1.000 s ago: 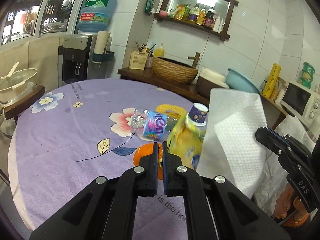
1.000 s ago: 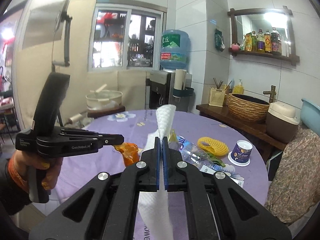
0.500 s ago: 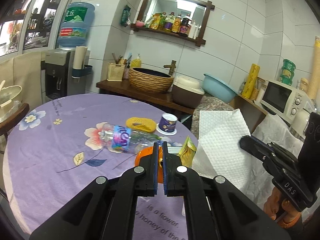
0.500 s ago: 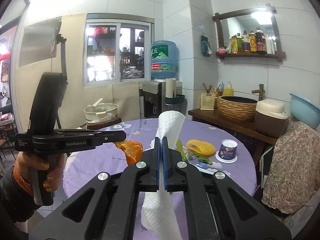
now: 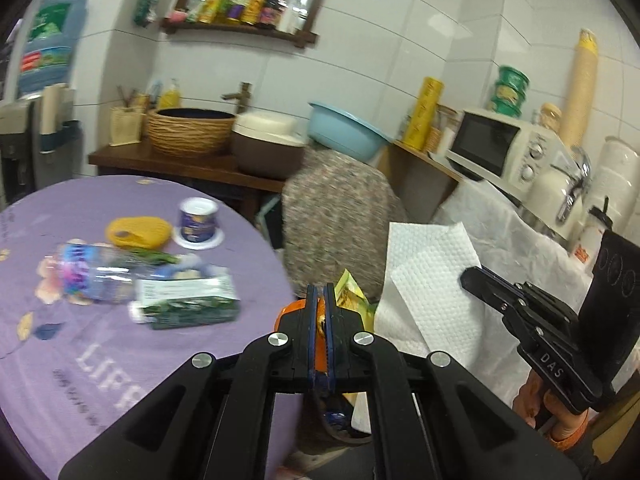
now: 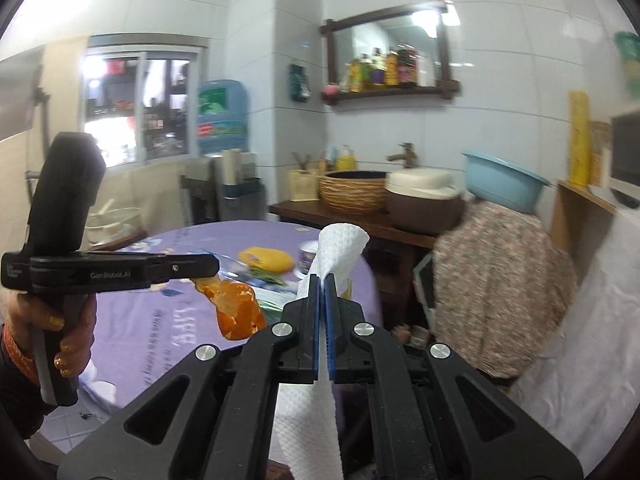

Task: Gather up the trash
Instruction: 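Carry the paper towel and orange peel with both tools over the bin, then open the left tool to drop the orange peel into the bin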

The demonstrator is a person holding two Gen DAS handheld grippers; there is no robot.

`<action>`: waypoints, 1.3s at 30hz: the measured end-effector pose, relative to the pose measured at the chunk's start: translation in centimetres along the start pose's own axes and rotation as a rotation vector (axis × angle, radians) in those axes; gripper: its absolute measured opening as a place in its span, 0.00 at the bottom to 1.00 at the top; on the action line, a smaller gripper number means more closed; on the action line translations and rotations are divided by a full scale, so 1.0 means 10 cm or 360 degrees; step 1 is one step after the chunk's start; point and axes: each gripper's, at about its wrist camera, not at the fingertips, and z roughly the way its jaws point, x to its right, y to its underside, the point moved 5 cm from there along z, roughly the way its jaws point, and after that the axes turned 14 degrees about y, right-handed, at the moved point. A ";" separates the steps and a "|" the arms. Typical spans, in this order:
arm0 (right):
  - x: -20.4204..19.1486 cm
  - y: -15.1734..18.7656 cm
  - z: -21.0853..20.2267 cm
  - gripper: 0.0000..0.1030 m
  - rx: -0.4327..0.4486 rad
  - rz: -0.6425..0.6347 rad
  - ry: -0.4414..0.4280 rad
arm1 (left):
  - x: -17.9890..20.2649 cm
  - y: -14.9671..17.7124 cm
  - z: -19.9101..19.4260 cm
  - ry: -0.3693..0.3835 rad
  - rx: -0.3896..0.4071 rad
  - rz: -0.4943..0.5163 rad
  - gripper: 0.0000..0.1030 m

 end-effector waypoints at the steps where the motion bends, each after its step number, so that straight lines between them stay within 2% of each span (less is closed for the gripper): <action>1: 0.13 0.05 0.01 0.03 -0.0018 -0.0004 0.0046 | 0.09 0.04 0.16 0.0032 -0.0030 0.0008 0.04; 6: 0.66 0.42 0.20 0.03 -0.0153 -0.0003 0.0215 | 0.37 0.36 0.87 0.0118 -0.0188 -0.0009 0.04; 11: 1.04 0.93 0.51 0.03 -0.0315 0.0071 0.0284 | 0.35 0.81 1.46 0.0120 -0.0368 -0.0095 0.04; 15: 1.20 1.25 0.64 0.03 -0.0399 0.0147 0.0281 | 0.32 1.10 1.66 0.0106 -0.0457 -0.0103 0.04; 18: 1.22 1.34 0.64 0.03 -0.0409 0.0151 0.0273 | 0.27 1.21 1.75 0.0094 -0.0497 -0.0130 0.04; 28: 1.08 1.04 0.46 0.03 -0.0294 0.0092 0.0229 | 0.22 1.32 1.84 0.0083 -0.0505 -0.0161 0.04; 35: 0.79 0.58 0.40 0.03 -0.0184 -0.0042 0.0194 | 0.27 1.00 1.38 0.0098 -0.0342 -0.0119 0.04; 39: 0.68 0.33 0.40 0.03 -0.0133 -0.0040 0.0161 | 0.24 0.80 1.13 0.0104 -0.0246 -0.0116 0.04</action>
